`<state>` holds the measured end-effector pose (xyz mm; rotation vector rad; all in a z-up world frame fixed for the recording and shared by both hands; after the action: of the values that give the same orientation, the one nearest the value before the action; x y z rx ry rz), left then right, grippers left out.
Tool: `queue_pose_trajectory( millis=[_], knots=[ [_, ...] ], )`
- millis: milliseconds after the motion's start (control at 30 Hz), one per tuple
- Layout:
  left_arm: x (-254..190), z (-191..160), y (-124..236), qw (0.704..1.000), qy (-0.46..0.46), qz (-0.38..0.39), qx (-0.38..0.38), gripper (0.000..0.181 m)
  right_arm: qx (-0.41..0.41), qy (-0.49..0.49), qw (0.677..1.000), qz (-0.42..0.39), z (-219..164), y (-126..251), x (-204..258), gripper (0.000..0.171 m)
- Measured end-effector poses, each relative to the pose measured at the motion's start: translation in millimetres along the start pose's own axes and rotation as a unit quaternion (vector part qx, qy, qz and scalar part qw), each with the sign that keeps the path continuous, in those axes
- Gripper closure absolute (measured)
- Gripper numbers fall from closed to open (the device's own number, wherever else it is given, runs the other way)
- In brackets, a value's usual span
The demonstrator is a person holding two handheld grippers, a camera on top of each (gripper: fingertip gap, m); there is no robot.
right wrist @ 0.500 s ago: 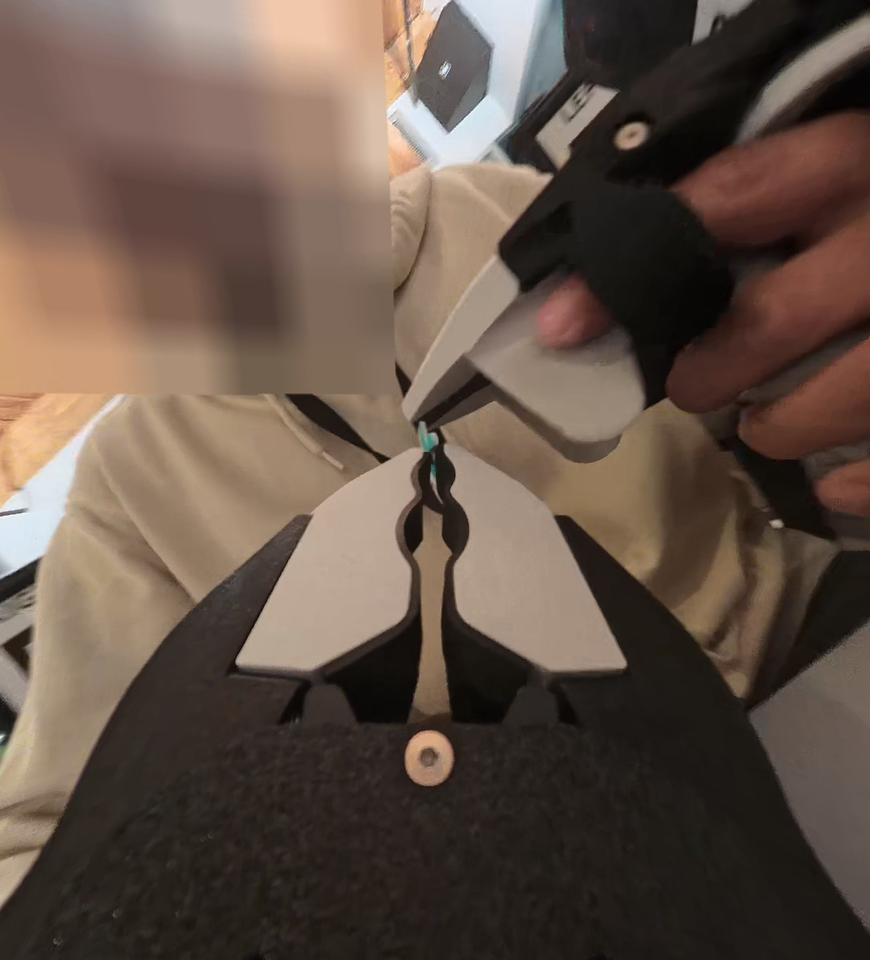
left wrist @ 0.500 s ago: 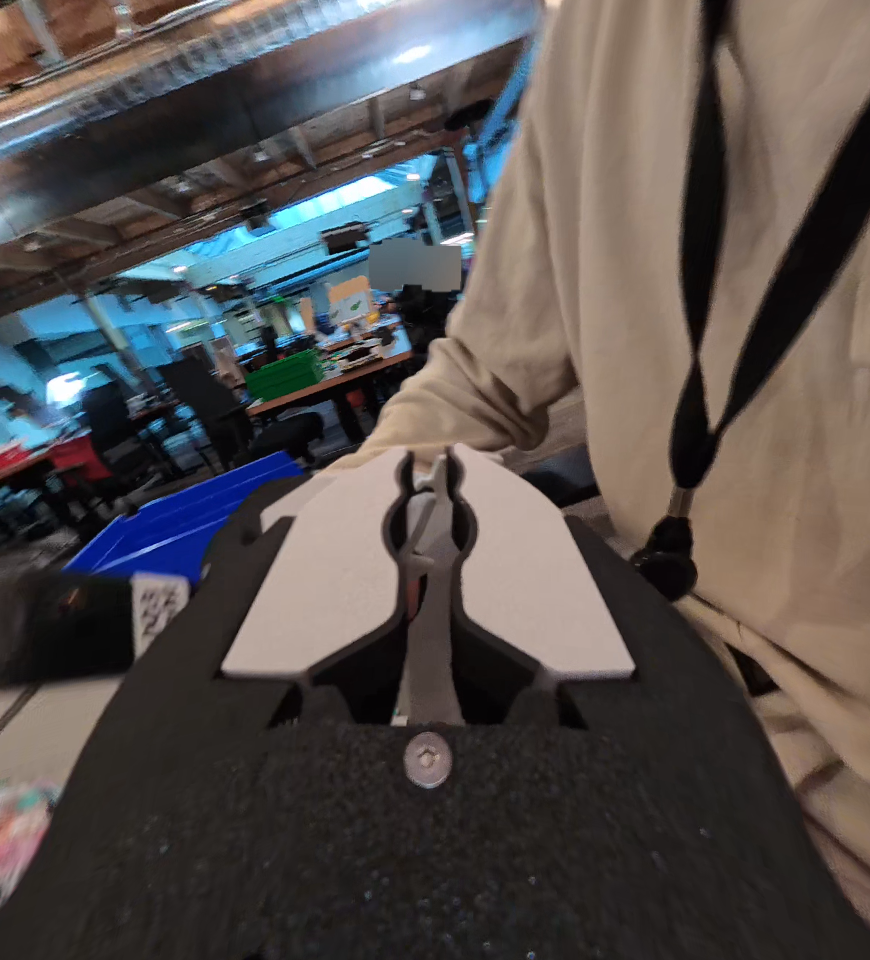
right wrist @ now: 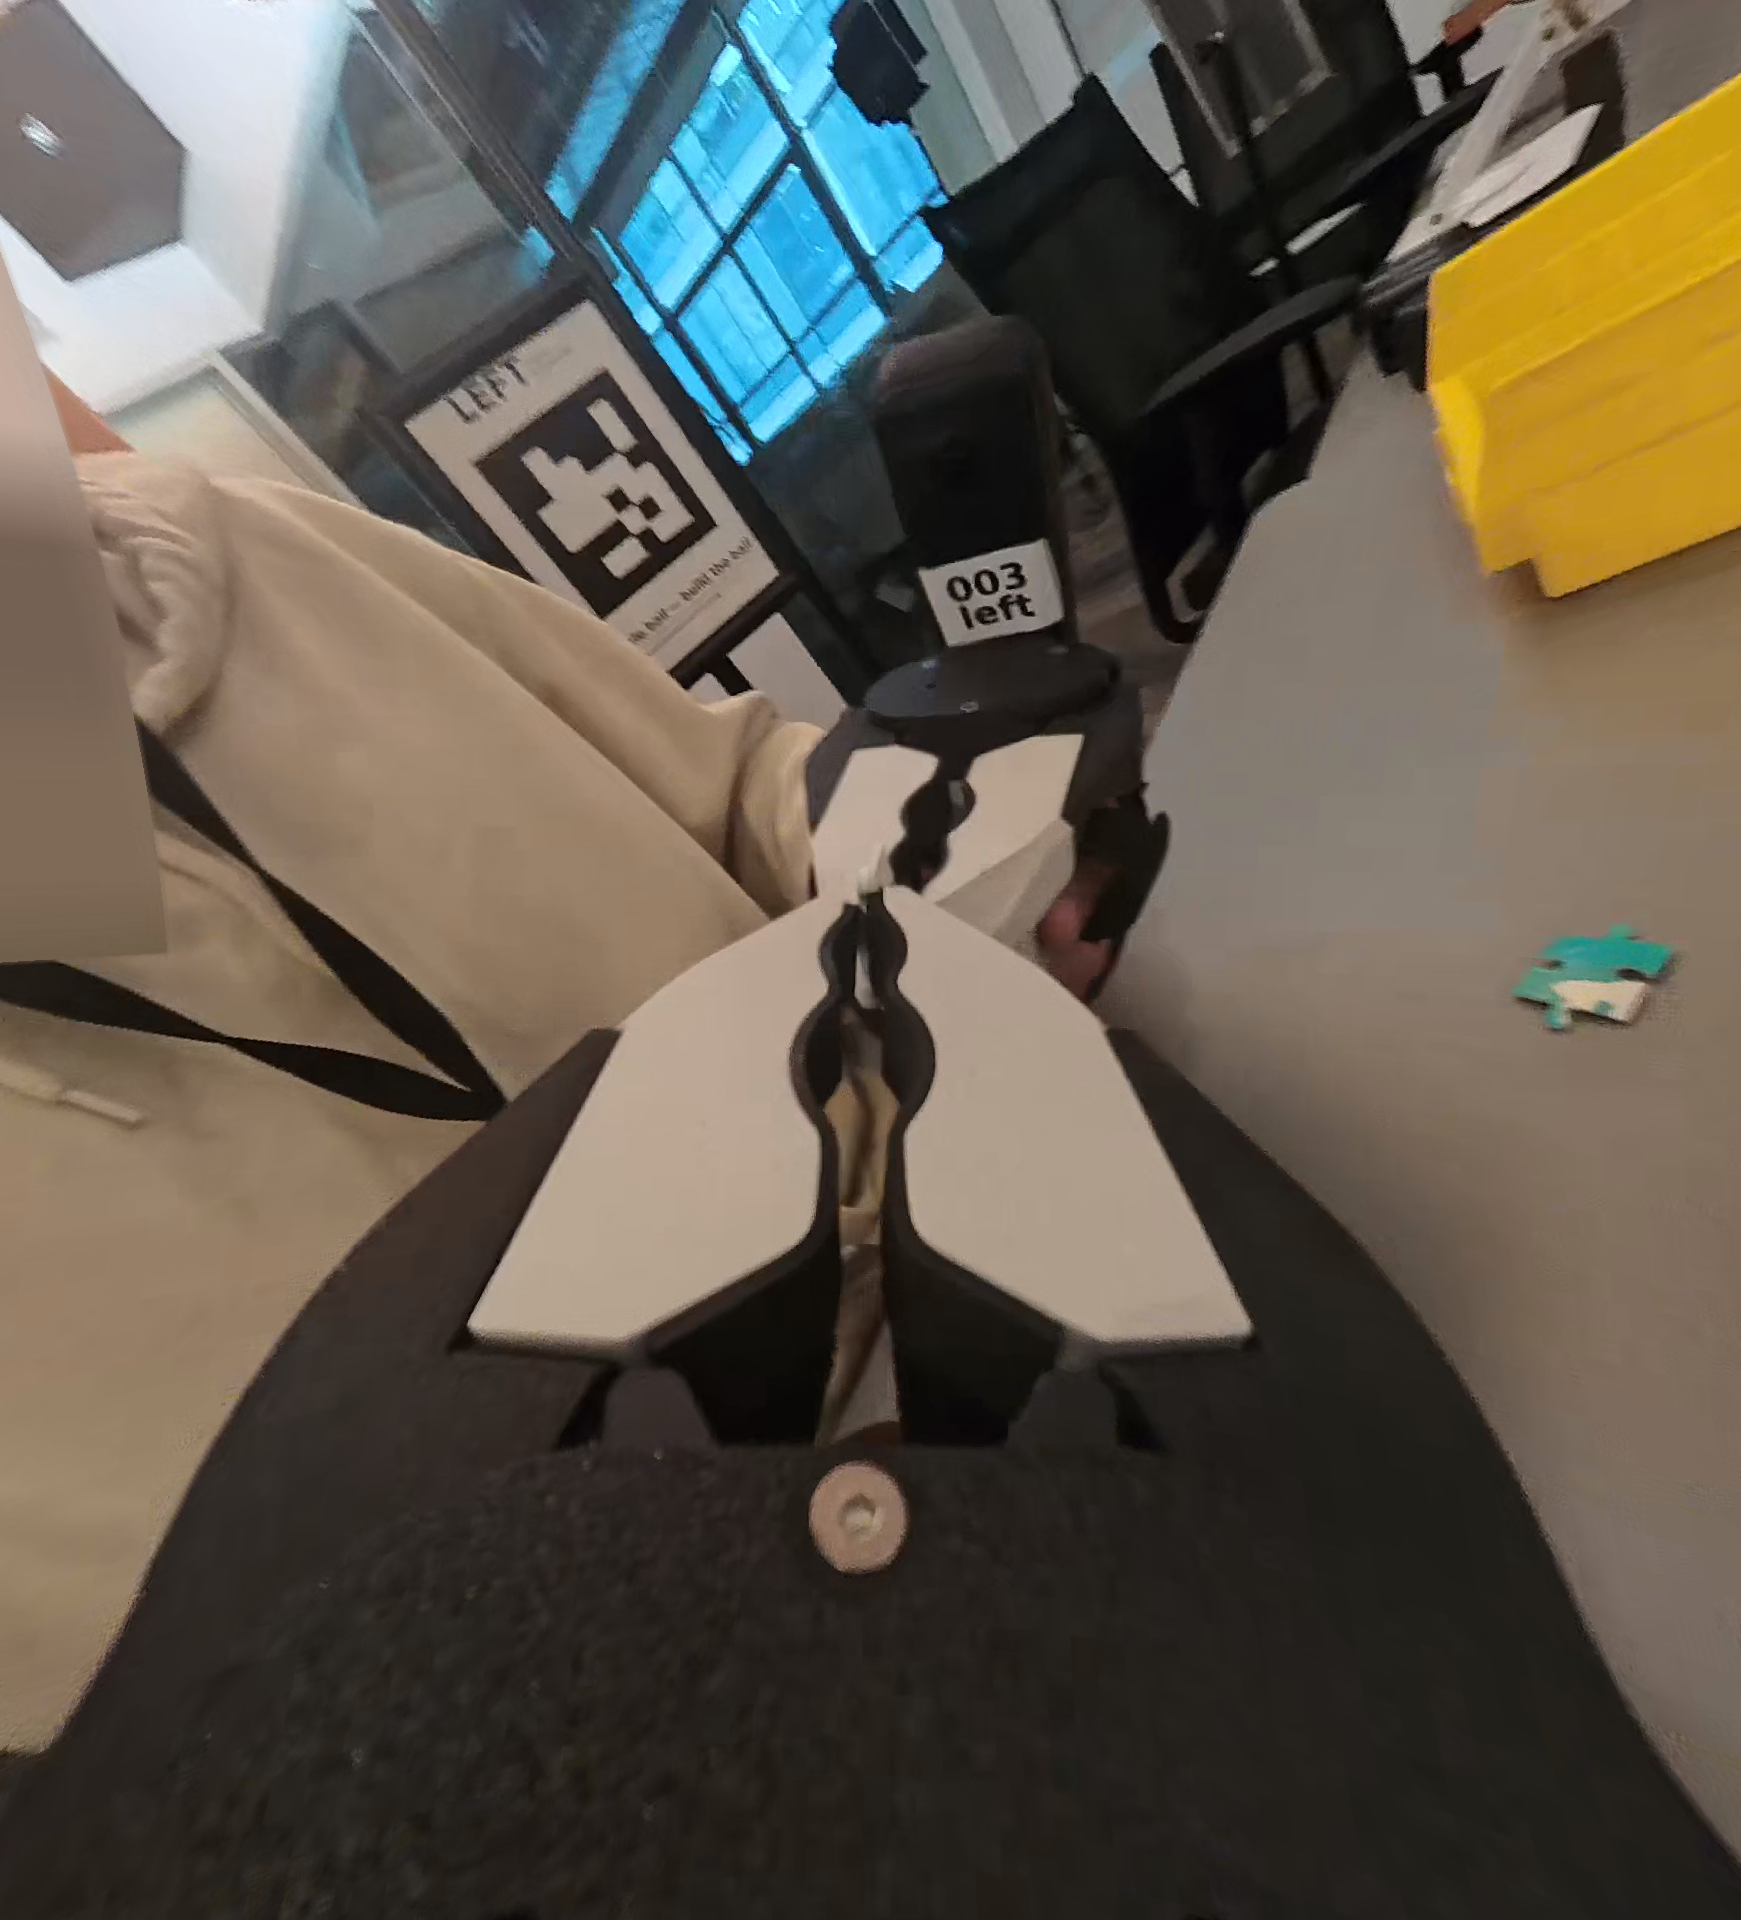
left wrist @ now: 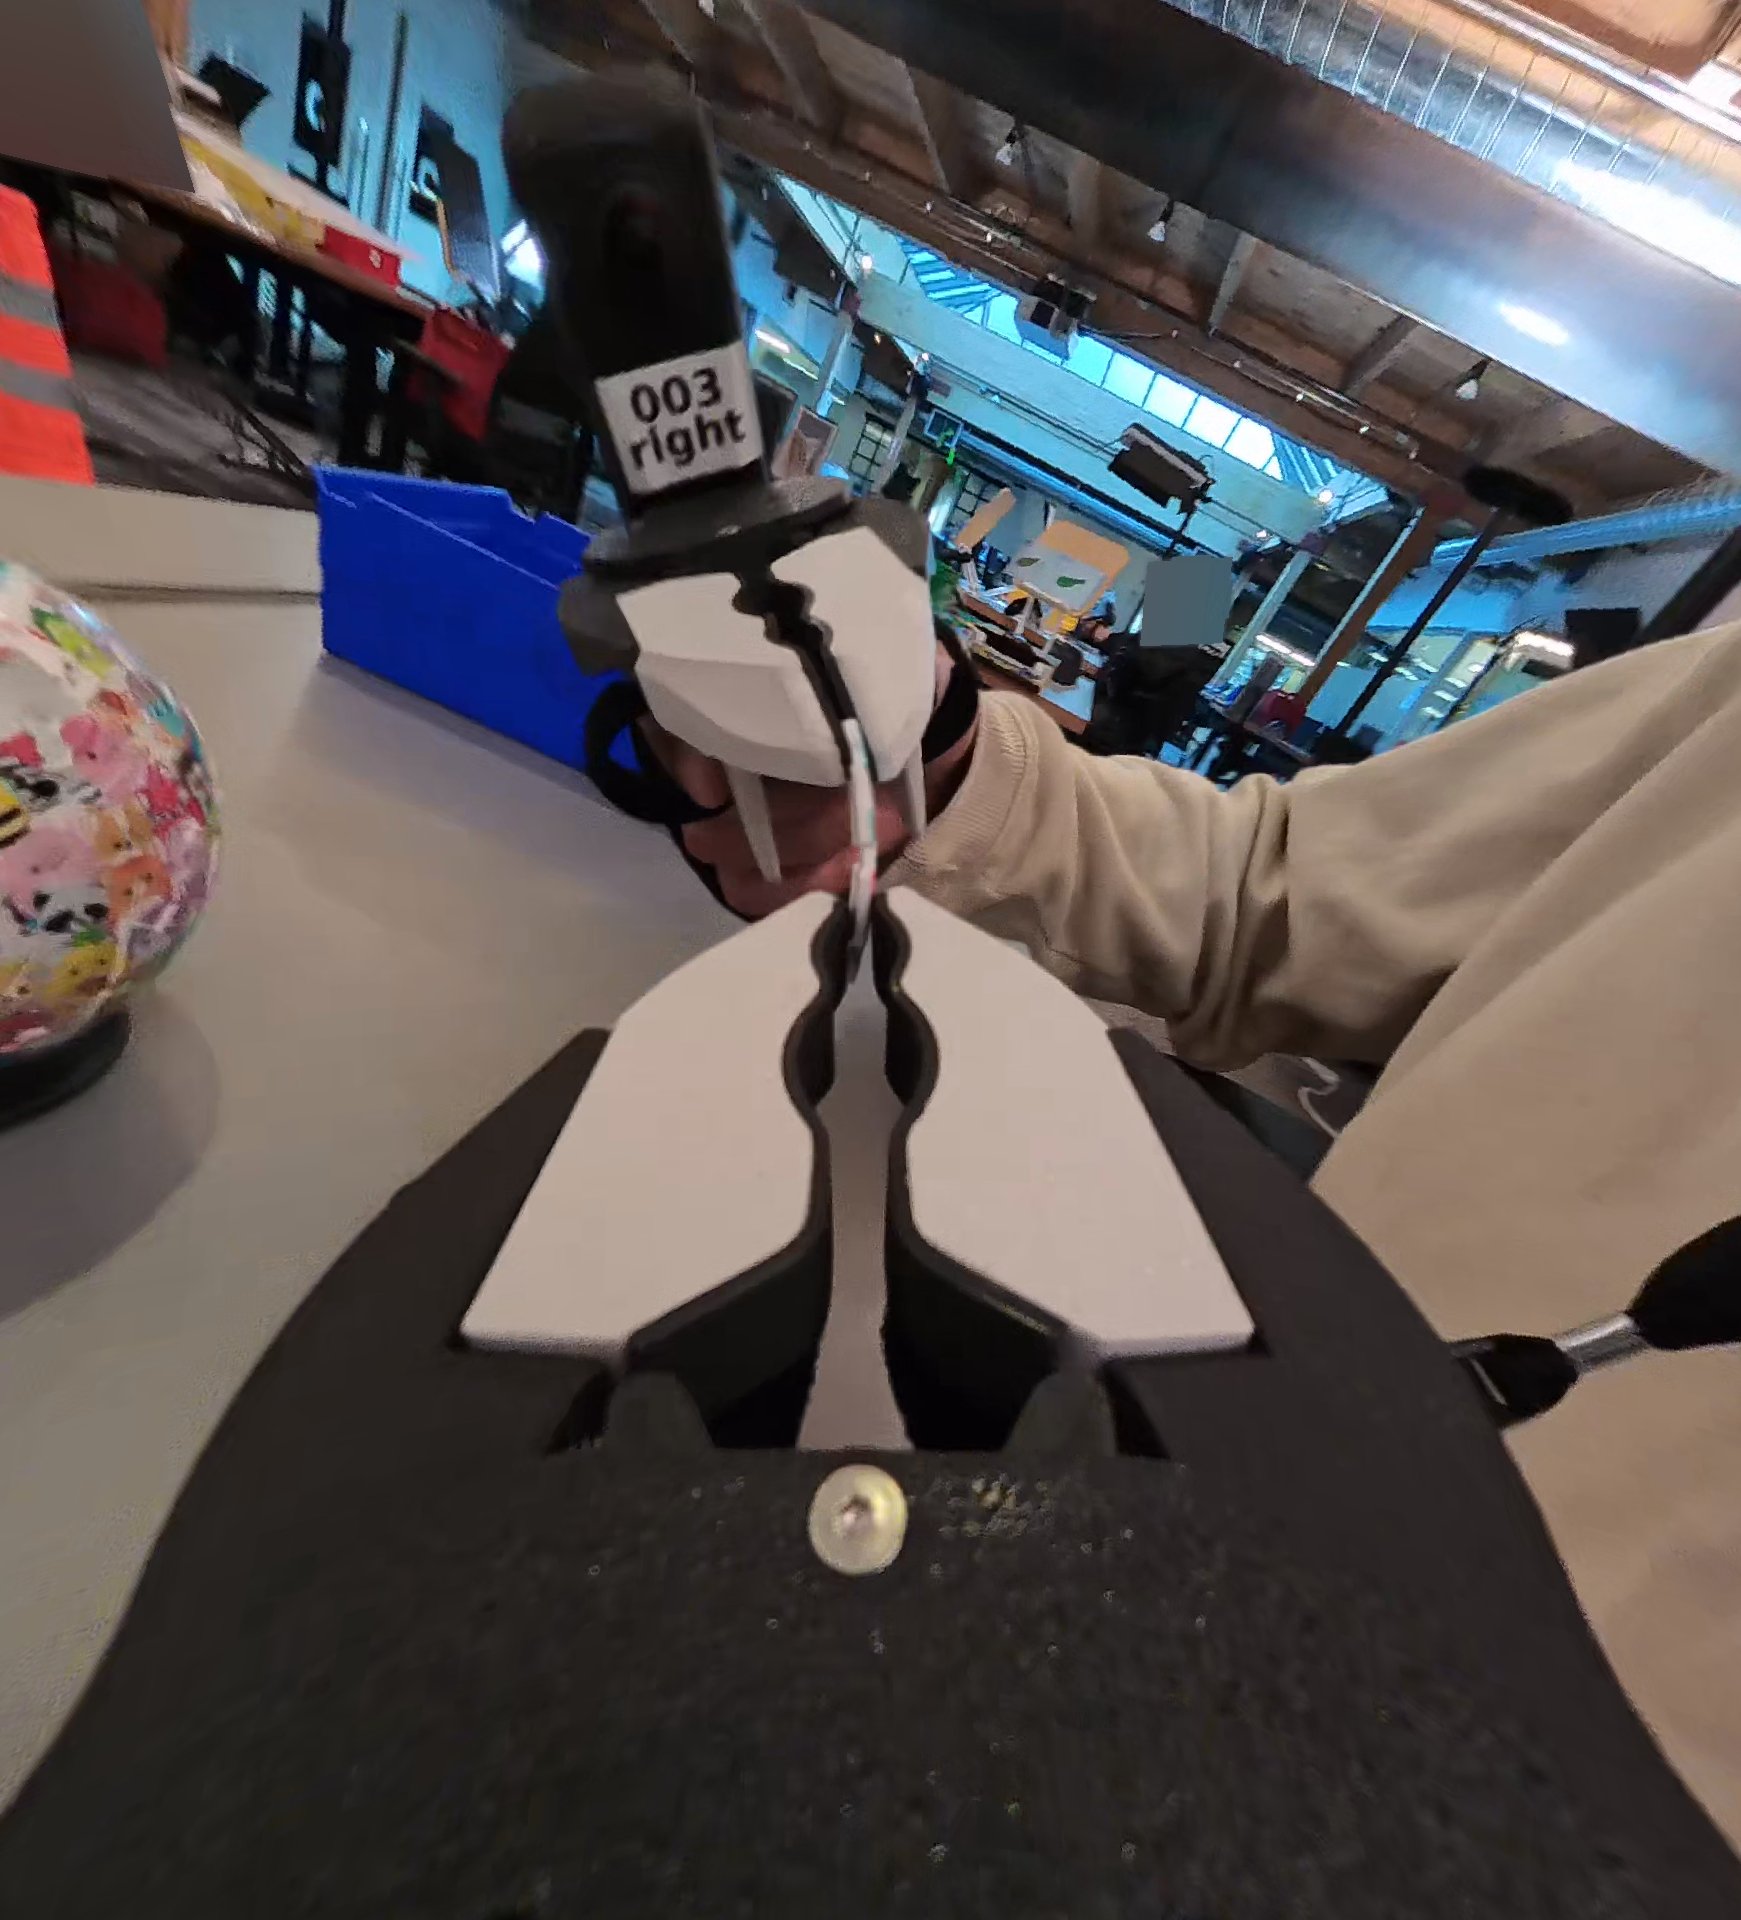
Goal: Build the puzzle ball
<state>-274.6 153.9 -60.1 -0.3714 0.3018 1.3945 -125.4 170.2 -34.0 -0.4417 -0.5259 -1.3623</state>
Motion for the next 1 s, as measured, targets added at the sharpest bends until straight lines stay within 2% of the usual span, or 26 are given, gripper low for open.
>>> queue_pose_trajectory(
  millis=[133, 233, 533, 633, 667, 733, 800, 867, 967, 1000],
  knots=[
    [3.6, 1.5, 1.3, 0.999, 0.003, 0.006, 0.043, 0.179, 0.085, 0.063, 0.993, -0.055, 7.4, 2.9, -0.3, 0.168],
    [4.2, 3.5, 1.4, 0.999, -0.012, 0.011, 0.046, 0.179, 0.167, 0.101, 0.978, -0.080, 21.1, -0.9, 3.5, 0.166],
    [3.4, 1.4, 0.0, 0.998, -0.037, 0.019, 0.048, 0.179, 0.270, 0.079, 0.958, -0.050, 37.0, -8.9, 3.1, 0.169],
    [8.7, 0.4, -2.2, 0.997, -0.050, 0.051, 0.042, 0.178, 0.303, 0.087, 0.947, -0.054, 41.4, -6.5, -1.2, 0.169],
    [11.7, 1.1, -2.6, 0.996, -0.057, 0.064, 0.039, 0.175, 0.313, 0.087, 0.945, -0.050, 45.5, -4.5, -2.9, 0.169],
    [20.9, 2.8, -1.2, 0.991, -0.075, 0.103, 0.044, 0.152, 0.315, 0.098, 0.942, -0.061, 65.1, 5.3, -9.7, 0.169],
    [31.3, 3.5, 3.0, 0.985, -0.083, 0.140, 0.055, 0.146, 0.333, 0.095, 0.933, -0.094, 93.5, 23.7, -24.9, 0.169],
    [42.9, 5.7, 7.2, 0.979, -0.090, 0.173, 0.060, 0.154, 0.370, 0.073, 0.915, -0.147, 118.3, 40.4, -54.0, 0.169],
    [59.1, 15.2, 7.9, 0.972, -0.109, 0.200, 0.062, 0.181, 0.393, -0.026, 0.916, -0.079, 130.2, 42.4, -92.1, 0.169],
    [64.9, 20.1, 6.4, 0.968, -0.120, 0.210, 0.062, 0.181, 0.404, -0.054, 0.910, -0.071, 129.7, 43.0, -104.9, 0.169]
  ],
)
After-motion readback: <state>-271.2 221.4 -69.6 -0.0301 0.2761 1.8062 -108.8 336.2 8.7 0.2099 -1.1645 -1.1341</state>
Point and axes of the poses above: each gripper's, where its closed fingertips meet, y back along the fingers, z out of its top, x = y × z across the jaws, the point moved 8 cm from there along y, back along the fingers, and after that the axes turned 1 degree about -x, right-handed, at the moved point
